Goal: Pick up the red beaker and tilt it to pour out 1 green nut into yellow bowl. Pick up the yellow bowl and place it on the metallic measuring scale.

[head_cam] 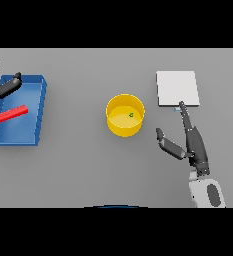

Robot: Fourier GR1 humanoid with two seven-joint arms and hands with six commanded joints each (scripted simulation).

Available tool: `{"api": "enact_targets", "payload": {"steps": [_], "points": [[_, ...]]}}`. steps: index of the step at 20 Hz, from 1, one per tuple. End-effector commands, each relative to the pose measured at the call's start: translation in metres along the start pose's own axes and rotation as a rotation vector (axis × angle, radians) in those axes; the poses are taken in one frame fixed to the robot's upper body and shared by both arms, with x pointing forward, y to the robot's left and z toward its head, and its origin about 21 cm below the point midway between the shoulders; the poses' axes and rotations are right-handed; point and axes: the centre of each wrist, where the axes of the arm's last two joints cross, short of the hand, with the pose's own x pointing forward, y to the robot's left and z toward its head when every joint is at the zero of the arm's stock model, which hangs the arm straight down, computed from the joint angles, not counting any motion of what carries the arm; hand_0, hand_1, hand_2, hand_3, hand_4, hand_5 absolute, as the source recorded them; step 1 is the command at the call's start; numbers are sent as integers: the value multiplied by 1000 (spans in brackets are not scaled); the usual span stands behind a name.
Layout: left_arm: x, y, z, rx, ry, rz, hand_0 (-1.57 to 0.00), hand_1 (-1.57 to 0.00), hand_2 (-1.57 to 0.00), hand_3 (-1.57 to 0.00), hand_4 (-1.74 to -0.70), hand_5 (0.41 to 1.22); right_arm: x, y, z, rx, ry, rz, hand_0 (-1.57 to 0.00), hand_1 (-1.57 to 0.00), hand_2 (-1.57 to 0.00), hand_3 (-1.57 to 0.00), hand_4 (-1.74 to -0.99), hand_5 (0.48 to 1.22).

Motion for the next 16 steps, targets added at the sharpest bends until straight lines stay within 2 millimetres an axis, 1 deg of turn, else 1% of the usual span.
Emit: {"api": "enact_targets", "payload": {"steps": [1, 3, 4, 6, 7, 8, 10, 11, 13, 14, 15, 16], "points": [[1, 2, 0, 12, -6, 12, -50, -41, -41, -39, -786, 671, -1, 3, 4, 18, -4, 11, 1, 1, 1, 1, -1198, 662], [2, -2, -1, 8, -30, 14, -32, -26, -26, -24, -780, 679, 4, -2, -2, 87, -58, 21, 1, 1, 1, 1, -1162, 694], [3, -1, -2, 10, -22, 8, -25, -20, -21, -19, -776, 685, 11, -5, -10, 128, -96, 60, 1, 1, 1, 1, -1180, 708], [6, -6, -2, -3, -18, 13, -16, -13, -13, -12, -781, 700, 15, -6, -22, 202, -113, 129, 1, 1, 1, 1, -1221, 709], [2, -6, -1, -3, -20, 16, -12, -10, -10, -9, -786, 704, 20, -7, -28, 241, -121, 170, 1, 1, 1, 1, -1234, 707], [2, -2, -2, -2, -16, 16, -10, -8, -8, -7, -790, 707, 24, -9, -33, 276, -128, 223, 1, 1, 1, 1, -1255, 700], [4, -9, -4, -11, -17, 13, -6, -5, -5, -4, -794, 710, 34, -9, -44, 341, -142, 370, 1, 1, 1, 1, -1278, 683], [4, -9, -5, -11, -22, 10, -5, -3, -4, -3, -795, 709, 38, -11, -53, 369, -151, 442, 1, 1, 1, 1, -1282, 677], [3, -11, -4, -13, -18, 7, -3, -2, -2, -2, -795, 708, 42, -9, -60, 454, -213, 567, 1, 1, 1, 1, -1278, 669], [4, -8, -3, -10, -20, 3, -2, -1, -1, -1, -793, 712, 49, -7, -67, 492, -224, 630, 1, 1, 1, 1, -1276, 668], [5, -7, -4, -10, -20, 12, -1, -1, -1, -1, -793, 716, 52, -5, -73, 530, -250, 672, 1, 1, 1, 1, -1276, 666], [3, -9, -3, -12, -20, 11, -1, 0, 0, 0, -794, 719, 56, -1, -78, 570, -272, 703, 1, 1, 1, 1, -1270, 664]]}}
